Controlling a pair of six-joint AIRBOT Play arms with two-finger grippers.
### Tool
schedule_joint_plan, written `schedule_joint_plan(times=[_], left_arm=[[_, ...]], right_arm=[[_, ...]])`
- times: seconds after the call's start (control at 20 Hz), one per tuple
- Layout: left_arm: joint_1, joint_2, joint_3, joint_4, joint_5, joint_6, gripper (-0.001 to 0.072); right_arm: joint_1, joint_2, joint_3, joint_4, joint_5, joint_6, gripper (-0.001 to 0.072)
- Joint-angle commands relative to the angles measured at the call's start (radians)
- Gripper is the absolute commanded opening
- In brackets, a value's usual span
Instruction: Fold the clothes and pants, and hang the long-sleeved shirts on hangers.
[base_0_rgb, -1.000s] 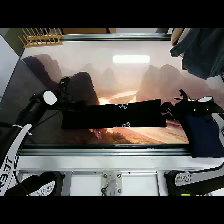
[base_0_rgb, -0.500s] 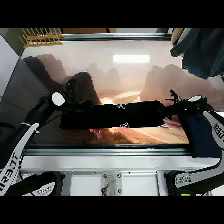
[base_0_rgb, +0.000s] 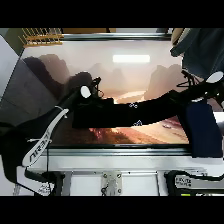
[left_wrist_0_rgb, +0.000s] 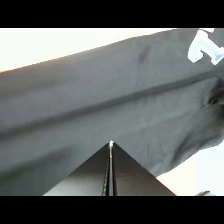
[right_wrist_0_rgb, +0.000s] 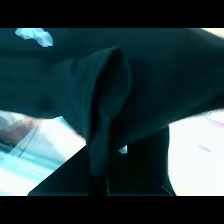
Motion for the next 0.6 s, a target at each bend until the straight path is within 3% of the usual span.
schedule_joint_plan(times=[0.0, 0.55], left_arm=[[-0.082, -0.154, 0.182, -0.002, -0.033, 0.002, 0.0006], [-0.186, -0.420, 0.516, -0.002, -0.198, 0.001, 0.0006]], right_arm=[[0.066, 0.025, 0.156, -0.071, 0.152, 0.094, 0.0010], [0.295, 0.025, 0.389, -0.103, 0.193, 0.165, 0.0010]])
